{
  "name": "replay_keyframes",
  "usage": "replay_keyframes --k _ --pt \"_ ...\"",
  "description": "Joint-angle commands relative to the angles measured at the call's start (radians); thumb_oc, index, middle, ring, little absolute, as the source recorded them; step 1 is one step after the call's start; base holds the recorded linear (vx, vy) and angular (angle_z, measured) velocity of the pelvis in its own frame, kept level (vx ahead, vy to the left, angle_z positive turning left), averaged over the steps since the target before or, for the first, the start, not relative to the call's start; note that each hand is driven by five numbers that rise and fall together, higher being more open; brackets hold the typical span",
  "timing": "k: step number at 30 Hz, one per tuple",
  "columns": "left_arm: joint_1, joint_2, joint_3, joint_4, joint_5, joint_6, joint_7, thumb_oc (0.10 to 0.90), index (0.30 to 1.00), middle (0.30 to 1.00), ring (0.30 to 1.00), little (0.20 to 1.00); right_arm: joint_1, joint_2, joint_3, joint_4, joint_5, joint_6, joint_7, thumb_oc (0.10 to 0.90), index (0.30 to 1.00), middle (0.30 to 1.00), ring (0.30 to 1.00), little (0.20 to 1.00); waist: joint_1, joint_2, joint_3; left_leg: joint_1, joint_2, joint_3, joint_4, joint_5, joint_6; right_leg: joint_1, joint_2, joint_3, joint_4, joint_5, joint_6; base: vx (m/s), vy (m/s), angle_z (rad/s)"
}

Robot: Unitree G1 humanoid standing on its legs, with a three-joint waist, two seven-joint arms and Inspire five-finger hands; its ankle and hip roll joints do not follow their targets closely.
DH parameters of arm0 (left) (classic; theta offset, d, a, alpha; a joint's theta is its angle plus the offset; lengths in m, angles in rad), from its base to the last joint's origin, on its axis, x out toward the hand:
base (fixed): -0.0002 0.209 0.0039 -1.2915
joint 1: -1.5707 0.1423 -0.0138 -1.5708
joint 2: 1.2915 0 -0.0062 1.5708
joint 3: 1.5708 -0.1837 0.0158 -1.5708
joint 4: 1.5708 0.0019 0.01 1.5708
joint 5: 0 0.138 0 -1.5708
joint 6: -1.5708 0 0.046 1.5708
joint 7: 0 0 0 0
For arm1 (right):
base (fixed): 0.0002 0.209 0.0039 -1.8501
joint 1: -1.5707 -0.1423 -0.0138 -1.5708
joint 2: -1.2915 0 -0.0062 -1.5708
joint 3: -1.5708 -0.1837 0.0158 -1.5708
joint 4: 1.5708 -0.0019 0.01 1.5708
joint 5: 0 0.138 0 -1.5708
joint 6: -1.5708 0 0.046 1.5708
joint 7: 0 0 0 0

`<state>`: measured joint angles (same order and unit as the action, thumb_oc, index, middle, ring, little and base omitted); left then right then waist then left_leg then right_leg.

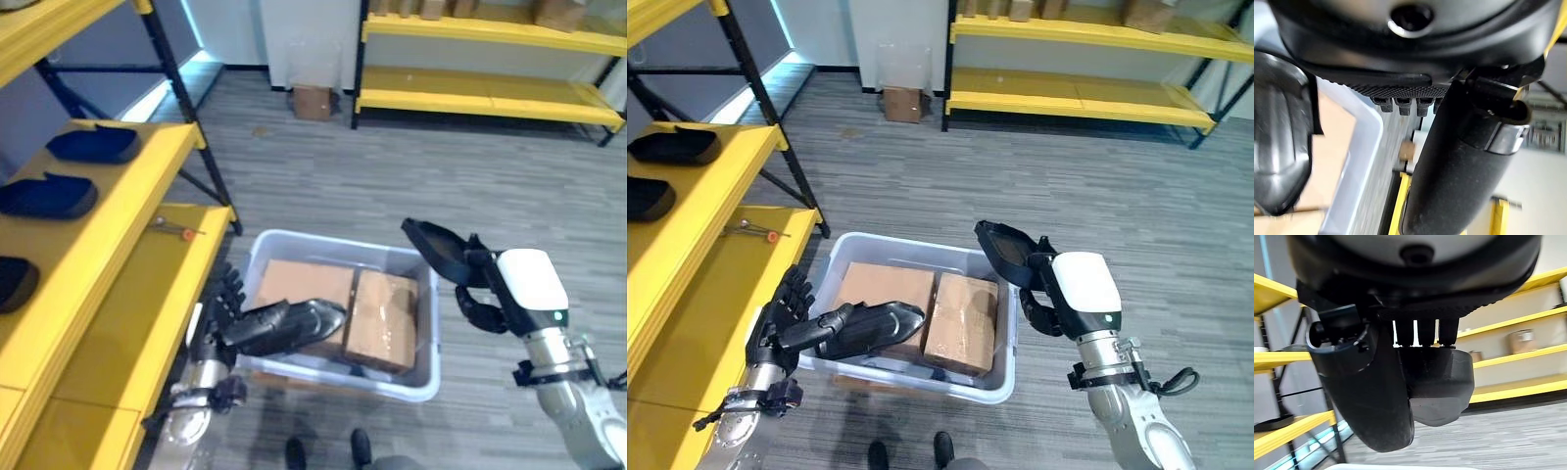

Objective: Move parts from the plastic box to the shelf.

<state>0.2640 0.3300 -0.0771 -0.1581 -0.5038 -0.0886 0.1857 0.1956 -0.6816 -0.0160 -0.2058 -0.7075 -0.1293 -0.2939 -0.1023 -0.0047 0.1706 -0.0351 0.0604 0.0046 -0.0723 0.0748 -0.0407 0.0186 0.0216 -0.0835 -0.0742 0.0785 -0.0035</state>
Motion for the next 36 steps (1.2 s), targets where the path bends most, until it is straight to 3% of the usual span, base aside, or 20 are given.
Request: replay_keyframes --k 1,2,3,4,8,10,15,19,27,31,34,36 --pt "-0.084 0.028 0.032 -0.052 0.018 -0.093 0.003 0.900 1.000 1.000 1.000 1.000 -0.142 -0.077 -0.075 -0.047 -0.013 -0.039 -0.131 0.400 0.300 0.300 0.300 0.300 0.030 0.007 -0.042 -0.036 0.135 0.009 0.014 0.073 -0.055 -0.147 0.005 -0.017 0.256 -0.201 0.041 -0.15 0.026 0.72" --pt "-0.095 0.028 0.029 -0.053 0.016 -0.094 0.002 0.900 1.000 1.000 1.000 1.000 -0.129 -0.083 -0.092 -0.039 -0.013 -0.038 -0.141 0.400 0.300 0.300 0.300 0.300 0.019 -0.011 -0.031 -0.037 0.152 0.067 0.106 0.009 -0.036 -0.162 -0.033 -0.060 0.277 -0.201 0.041 -0.11 0.018 0.94" --pt "-0.096 0.028 0.028 -0.053 0.016 -0.094 0.002 0.900 1.000 1.000 1.000 1.000 -0.129 -0.083 -0.093 -0.039 -0.013 -0.039 -0.141 0.400 0.300 0.300 0.300 0.300 0.018 -0.011 -0.032 -0.044 0.151 0.065 0.112 0.009 -0.035 -0.166 -0.033 -0.061 0.277 -0.197 0.041 -0.20 0.018 0.92" --pt "-0.114 0.024 0.029 -0.053 0.001 -0.099 0.006 0.900 1.000 1.000 1.000 1.000 -0.109 -0.080 -0.114 -0.032 -0.006 -0.031 -0.155 0.400 0.300 0.300 0.300 0.300 0.007 -0.032 -0.027 -0.039 0.198 0.153 0.198 -0.054 -0.025 -0.177 -0.077 -0.121 0.277 -0.194 0.040 -0.13 0.019 1.00" --pt "-0.132 0.022 0.032 -0.048 -0.010 -0.099 0.006 0.900 1.000 1.000 1.000 1.000 -0.052 -0.048 -0.159 -0.033 0.000 -0.016 -0.165 0.400 0.300 0.300 0.300 0.300 0.002 -0.029 -0.027 -0.012 0.240 0.149 0.254 -0.118 -0.047 -0.160 -0.110 -0.171 0.278 -0.217 0.056 0.03 0.066 1.12" --pt "-0.132 0.017 0.033 -0.048 -0.012 -0.093 0.001 0.900 1.000 1.000 1.000 1.000 -0.005 -0.012 -0.200 -0.046 0.013 -0.009 -0.162 0.400 0.300 0.300 0.300 0.300 -0.006 -0.014 -0.029 -0.003 0.232 0.149 0.189 -0.113 -0.065 -0.140 -0.142 -0.198 0.278 -0.206 0.078 0.11 0.235 0.74" --pt "-0.114 0.037 0.069 -0.070 0.006 -0.102 0.003 0.900 1.000 1.000 1.000 1.000 -0.020 0.017 -0.195 -0.041 0.013 0.000 -0.144 0.400 0.300 0.300 0.300 0.300 0.007 -0.006 -0.026 0.002 0.171 0.187 0.156 -0.119 -0.046 -0.124 -0.204 -0.208 0.245 -0.145 0.109 0.07 0.241 0.40" --pt "-0.101 0.039 0.084 -0.076 0.009 -0.110 0.014 0.900 1.000 1.000 1.000 1.000 -0.043 0.023 -0.171 -0.036 0.023 0.000 -0.139 0.400 0.300 0.300 0.300 0.300 0.021 -0.012 -0.026 0.000 0.139 0.195 0.154 -0.127 -0.038 -0.110 -0.220 -0.206 0.194 -0.111 0.124 0.05 0.144 0.12" --pt "-0.071 0.035 0.110 -0.087 0.028 -0.115 0.035 0.900 1.000 1.000 1.000 1.000 -0.119 0.043 -0.097 -0.032 0.016 0.004 -0.109 0.400 0.300 0.300 0.300 0.300 0.065 -0.046 -0.035 -0.027 0.044 0.159 0.093 -0.123 0.004 -0.098 -0.264 -0.203 0.096 -0.025 0.172 0.03 0.170 0.12" --pt "-0.071 0.036 0.130 -0.090 0.036 -0.129 0.059 0.900 1.000 1.000 1.000 1.000 -0.176 0.056 -0.053 -0.017 0.015 0.012 -0.097 0.400 0.300 0.300 0.300 0.300 0.090 -0.060 -0.028 -0.064 -0.024 0.130 0.115 -0.141 0.041 -0.104 -0.307 -0.170 0.095 0.025 0.197 0.03 0.257 0.25" --pt "-0.083 0.048 0.133 -0.085 0.046 -0.136 0.071 0.900 1.000 1.000 1.000 1.000 -0.201 0.072 -0.034 -0.012 0.010 0.021 -0.097 0.400 0.300 0.300 0.300 0.300 0.097 -0.057 -0.030 -0.082 -0.061 0.108 0.107 -0.136 0.063 -0.121 -0.334 -0.152 0.117 0.056 0.205 0.03 0.197 0.37" --pt "-0.099 0.057 0.127 -0.077 0.045 -0.140 0.071 0.900 1.000 1.000 1.000 1.000 -0.208 0.079 -0.026 -0.008 0.011 0.023 -0.094 0.400 0.300 0.300 0.300 0.300 0.084 -0.044 -0.030 -0.078 -0.081 0.084 0.092 -0.137 0.074 -0.130 -0.321 -0.073 0.142 0.065 0.194 0.10 0.165 0.34"
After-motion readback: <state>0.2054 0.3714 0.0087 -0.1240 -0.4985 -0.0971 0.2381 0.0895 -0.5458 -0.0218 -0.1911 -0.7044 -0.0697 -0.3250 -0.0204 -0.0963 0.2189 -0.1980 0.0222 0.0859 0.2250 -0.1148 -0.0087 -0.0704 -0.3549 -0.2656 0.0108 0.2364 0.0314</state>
